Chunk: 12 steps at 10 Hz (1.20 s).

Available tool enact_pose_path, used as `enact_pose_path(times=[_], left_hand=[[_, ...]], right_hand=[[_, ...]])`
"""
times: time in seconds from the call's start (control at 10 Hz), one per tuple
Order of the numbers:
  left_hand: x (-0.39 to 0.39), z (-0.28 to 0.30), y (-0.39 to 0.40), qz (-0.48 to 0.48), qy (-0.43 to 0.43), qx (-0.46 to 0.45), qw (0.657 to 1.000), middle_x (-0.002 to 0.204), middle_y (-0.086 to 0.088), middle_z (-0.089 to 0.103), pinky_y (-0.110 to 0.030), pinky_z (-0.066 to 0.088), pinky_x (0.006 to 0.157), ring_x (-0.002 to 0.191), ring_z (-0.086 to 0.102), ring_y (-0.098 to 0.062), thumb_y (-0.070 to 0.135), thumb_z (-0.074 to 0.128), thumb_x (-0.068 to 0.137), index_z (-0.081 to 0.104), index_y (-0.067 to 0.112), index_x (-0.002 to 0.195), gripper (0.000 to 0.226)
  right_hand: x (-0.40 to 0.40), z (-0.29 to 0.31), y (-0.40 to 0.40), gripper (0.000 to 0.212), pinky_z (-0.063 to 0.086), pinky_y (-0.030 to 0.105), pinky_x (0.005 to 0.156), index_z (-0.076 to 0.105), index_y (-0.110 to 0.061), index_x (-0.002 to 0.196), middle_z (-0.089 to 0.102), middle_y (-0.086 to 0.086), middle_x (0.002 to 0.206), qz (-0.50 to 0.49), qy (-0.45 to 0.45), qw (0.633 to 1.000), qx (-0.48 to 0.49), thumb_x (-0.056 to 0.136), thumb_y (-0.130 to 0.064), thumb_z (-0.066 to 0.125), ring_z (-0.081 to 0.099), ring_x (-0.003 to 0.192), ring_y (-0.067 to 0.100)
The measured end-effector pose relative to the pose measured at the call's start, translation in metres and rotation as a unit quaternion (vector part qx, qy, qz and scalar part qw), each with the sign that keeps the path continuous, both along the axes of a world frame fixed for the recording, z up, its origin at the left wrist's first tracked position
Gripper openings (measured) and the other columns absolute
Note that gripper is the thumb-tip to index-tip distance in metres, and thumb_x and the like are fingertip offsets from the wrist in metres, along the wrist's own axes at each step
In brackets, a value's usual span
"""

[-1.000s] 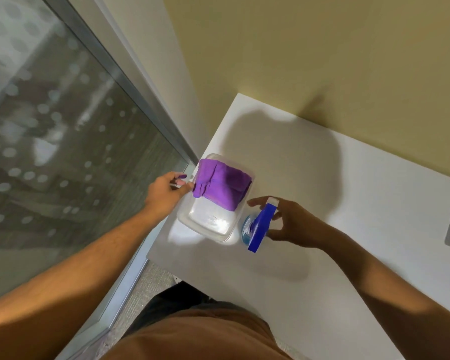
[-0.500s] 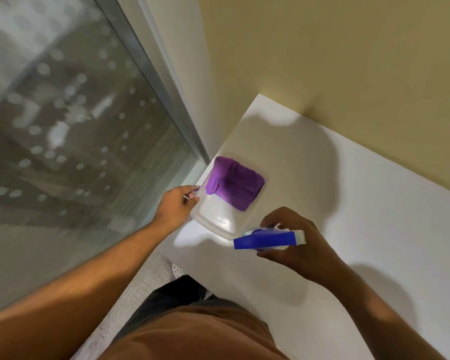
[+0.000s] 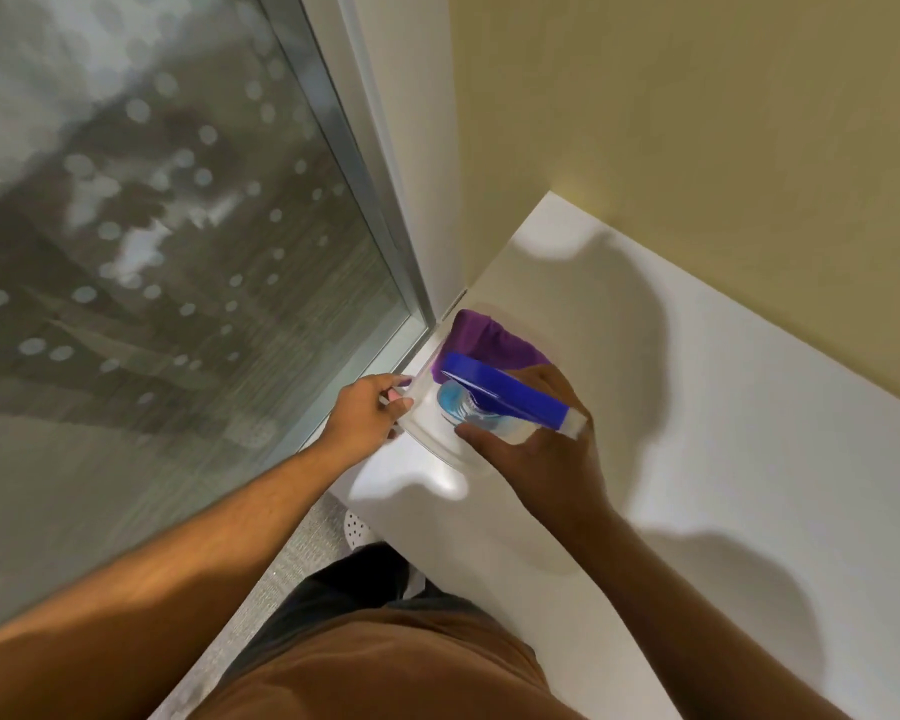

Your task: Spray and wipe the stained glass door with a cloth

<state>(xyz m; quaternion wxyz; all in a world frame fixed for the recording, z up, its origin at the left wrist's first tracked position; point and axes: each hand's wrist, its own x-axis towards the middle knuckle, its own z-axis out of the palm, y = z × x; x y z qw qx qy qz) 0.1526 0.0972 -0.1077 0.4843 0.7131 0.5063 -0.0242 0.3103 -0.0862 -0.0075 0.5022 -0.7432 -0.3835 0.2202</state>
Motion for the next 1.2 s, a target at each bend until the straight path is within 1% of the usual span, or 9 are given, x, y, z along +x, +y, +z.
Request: enact_pose_path(times=[0.1,0.2,0.4,0.5,0.8,0.9,1.0,1.1,1.2], left_hand=[[-0.002,-0.001,-0.001,0.014,-0.012,-0.005,1.000,0.117,-0.005,0.071,-0.025,0.064,0.068,0.097,0.075,-0.027,0.011,0.069,0.103,0.069,0.012,0.137,0.034],[-0.002,-0.001,-0.002,0.015,-0.019,-0.010,1.000,0.123,-0.005,0.070,-0.034,0.067,0.077,0.103,0.073,-0.026,0.011,0.068,0.103,0.068,0.012,0.139,0.036],[-0.003,-0.004,-0.004,0.011,-0.015,-0.004,1.000,0.123,-0.005,0.065,-0.040,0.066,0.088,0.108,0.069,-0.027,0.010,0.066,0.104,0.066,0.009,0.139,0.035],[-0.002,-0.005,-0.005,0.018,-0.018,0.009,1.000,0.119,-0.005,0.063,-0.036,0.066,0.080,0.098,0.069,-0.026,0.009,0.066,0.104,0.067,0.007,0.139,0.035],[-0.006,-0.006,-0.004,-0.036,-0.032,0.038,0.998,0.114,-0.007,0.065,-0.015,0.058,0.069,0.100,0.070,-0.024,0.018,0.060,0.108,0.064,0.006,0.142,0.036],[-0.005,-0.002,-0.004,-0.036,-0.028,0.040,0.998,0.121,-0.013,0.067,-0.025,0.063,0.078,0.104,0.069,-0.026,0.021,0.061,0.108,0.062,0.007,0.144,0.039],[-0.005,0.003,-0.002,-0.059,0.001,0.058,0.997,0.135,-0.016,0.064,-0.047,0.060,0.103,0.119,0.067,-0.032,0.026,0.063,0.107,0.057,0.012,0.151,0.046],[-0.010,0.019,0.001,-0.095,-0.021,0.081,0.992,0.141,-0.016,0.059,-0.048,0.055,0.109,0.127,0.064,-0.034,0.028,0.060,0.108,0.055,0.015,0.152,0.046],[-0.017,0.035,0.006,-0.136,-0.040,0.141,0.980,0.143,-0.018,0.059,-0.045,0.054,0.110,0.131,0.063,-0.035,0.029,0.057,0.110,0.053,0.014,0.154,0.047]], right_hand=[[-0.009,-0.032,0.014,0.045,0.066,0.046,0.083,0.067,-0.022,0.118,0.073,0.012,0.112,-0.023,0.005,0.999,-0.040,0.080,-0.028,0.089,0.071,0.097,0.029],[-0.016,-0.059,0.021,0.046,0.066,0.049,0.082,0.071,-0.008,0.116,0.073,0.012,0.109,-0.044,-0.008,0.996,-0.078,0.078,-0.022,0.093,0.070,0.094,0.029],[-0.024,-0.083,0.021,0.052,0.065,0.044,0.083,0.072,-0.010,0.117,0.072,0.008,0.111,-0.014,-0.022,0.997,-0.075,0.082,-0.048,0.080,0.068,0.097,0.024],[-0.025,-0.085,0.018,0.059,0.064,0.041,0.084,0.073,-0.010,0.119,0.071,0.007,0.113,0.006,-0.033,0.997,-0.068,0.084,-0.058,0.072,0.067,0.100,0.022],[-0.028,-0.083,0.015,0.045,0.063,0.031,0.081,0.059,-0.033,0.123,0.071,0.005,0.110,0.006,-0.049,0.998,-0.032,0.085,-0.038,0.083,0.066,0.097,0.021],[-0.032,-0.078,0.017,0.053,0.056,0.017,0.083,0.055,-0.034,0.121,0.069,0.000,0.108,-0.001,-0.066,0.998,-0.021,0.080,-0.030,0.089,0.065,0.093,0.015],[-0.035,-0.072,0.017,0.065,0.050,0.005,0.089,0.050,-0.039,0.128,0.068,-0.006,0.119,0.001,-0.038,0.998,-0.052,0.077,-0.038,0.091,0.066,0.099,0.006],[-0.039,-0.061,0.010,0.077,0.044,-0.003,0.088,0.048,-0.043,0.137,0.061,-0.021,0.126,-0.001,-0.025,0.996,-0.090,0.074,-0.050,0.090,0.059,0.107,-0.016],[-0.046,-0.055,-0.002,0.073,0.040,-0.006,0.084,0.053,-0.029,0.141,0.055,-0.021,0.127,-0.021,-0.064,0.990,-0.127,0.079,-0.043,0.090,0.054,0.104,-0.016]])
